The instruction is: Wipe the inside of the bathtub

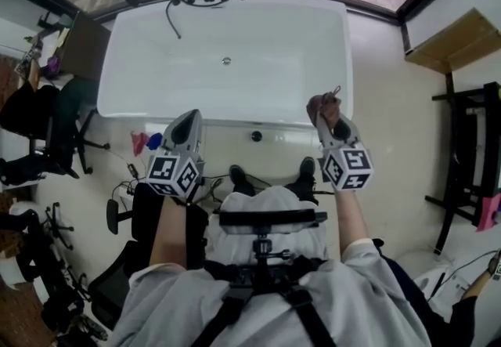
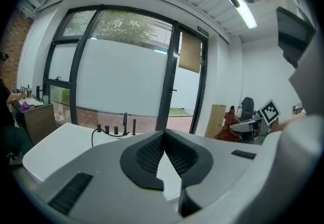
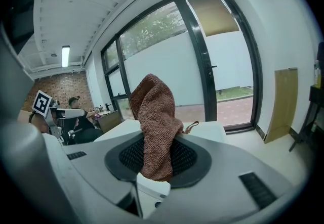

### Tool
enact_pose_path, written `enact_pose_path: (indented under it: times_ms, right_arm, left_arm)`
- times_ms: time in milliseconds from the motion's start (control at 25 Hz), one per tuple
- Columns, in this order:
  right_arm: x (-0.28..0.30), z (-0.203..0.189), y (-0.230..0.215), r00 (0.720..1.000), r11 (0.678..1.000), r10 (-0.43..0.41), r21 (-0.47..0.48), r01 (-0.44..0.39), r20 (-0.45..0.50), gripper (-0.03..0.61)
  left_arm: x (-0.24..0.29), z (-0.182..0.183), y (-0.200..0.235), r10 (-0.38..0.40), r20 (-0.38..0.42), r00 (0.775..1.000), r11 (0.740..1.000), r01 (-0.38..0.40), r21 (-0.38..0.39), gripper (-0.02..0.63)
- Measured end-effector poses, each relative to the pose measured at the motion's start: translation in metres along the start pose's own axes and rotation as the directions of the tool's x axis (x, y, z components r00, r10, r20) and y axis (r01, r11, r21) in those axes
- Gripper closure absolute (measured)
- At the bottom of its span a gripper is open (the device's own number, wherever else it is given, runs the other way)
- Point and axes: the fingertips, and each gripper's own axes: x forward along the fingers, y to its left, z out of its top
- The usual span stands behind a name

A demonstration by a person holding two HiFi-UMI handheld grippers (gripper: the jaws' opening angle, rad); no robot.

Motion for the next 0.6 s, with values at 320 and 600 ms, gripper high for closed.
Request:
enact_pose_path:
  times_ms: [320, 600]
  right_arm:
    - [0.010, -0.018, 0.034, 0.998, 0.998, -0.064, -0.009, 0.064, -0.029, 0.468]
    - [0.011, -0.013, 0.032, 0.998, 0.998, -0.044, -0.047, 0.042, -0.048, 0.469]
  left_arm:
    - [-0.010, -0.012, 0.027, -0.066, -0.019, 0.998, 0.998, 0.066, 0.006, 0.607]
    - [-0.011, -0.016, 0.030, -0.020, -0.006, 1.000, 1.000, 0.020, -0.015, 0.607]
